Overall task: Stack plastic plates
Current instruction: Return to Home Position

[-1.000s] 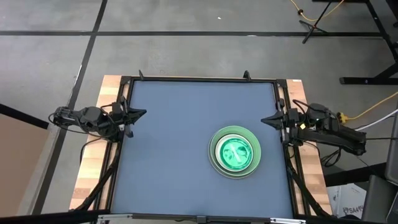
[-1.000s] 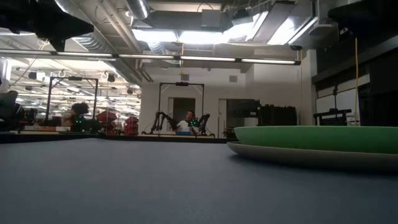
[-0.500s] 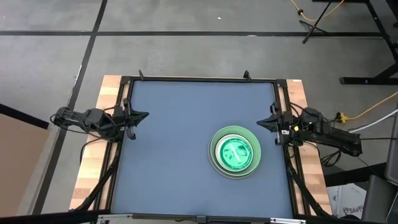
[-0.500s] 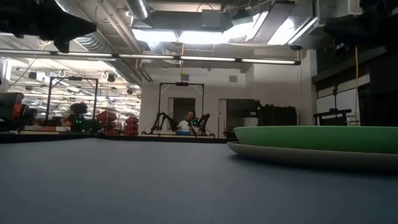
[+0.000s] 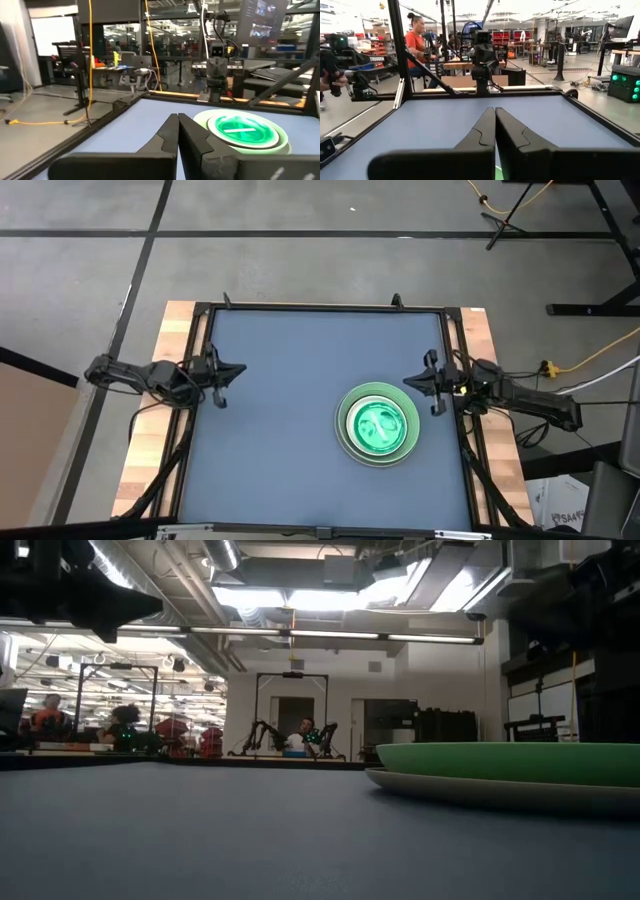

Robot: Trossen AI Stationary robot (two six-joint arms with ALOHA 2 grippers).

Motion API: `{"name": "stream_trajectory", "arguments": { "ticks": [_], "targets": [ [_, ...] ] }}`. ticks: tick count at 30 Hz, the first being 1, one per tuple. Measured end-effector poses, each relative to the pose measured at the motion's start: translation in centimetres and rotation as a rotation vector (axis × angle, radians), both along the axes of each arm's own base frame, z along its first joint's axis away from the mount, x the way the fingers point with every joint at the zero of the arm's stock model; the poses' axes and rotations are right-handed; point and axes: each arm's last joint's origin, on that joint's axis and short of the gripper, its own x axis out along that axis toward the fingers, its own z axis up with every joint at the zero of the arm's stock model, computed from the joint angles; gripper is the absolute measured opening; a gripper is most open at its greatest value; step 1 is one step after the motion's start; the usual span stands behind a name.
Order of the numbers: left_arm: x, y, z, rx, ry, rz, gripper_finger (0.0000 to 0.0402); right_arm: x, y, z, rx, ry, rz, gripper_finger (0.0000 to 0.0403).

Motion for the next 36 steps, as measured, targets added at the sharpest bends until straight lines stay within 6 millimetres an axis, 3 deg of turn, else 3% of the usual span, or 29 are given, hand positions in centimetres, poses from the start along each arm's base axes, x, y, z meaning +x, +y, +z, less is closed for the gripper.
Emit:
{"name": "stream_trajectory", "arguments": {
  "ticks": [17, 36],
  "targets": [
    [0.6, 0.8, -2.1, -0.004, 0.028, 0.037, 0.0, 0.1, -0.1, -1.0, 0.009, 0.065, -0.038, 0.0001],
    [0.7, 1.3, -2.2, 0.046, 0.051, -0.029, 0.0, 0.2, -0.3, -1.1, 0.071, 0.078, -0.079, 0.0001]
  ]
}}
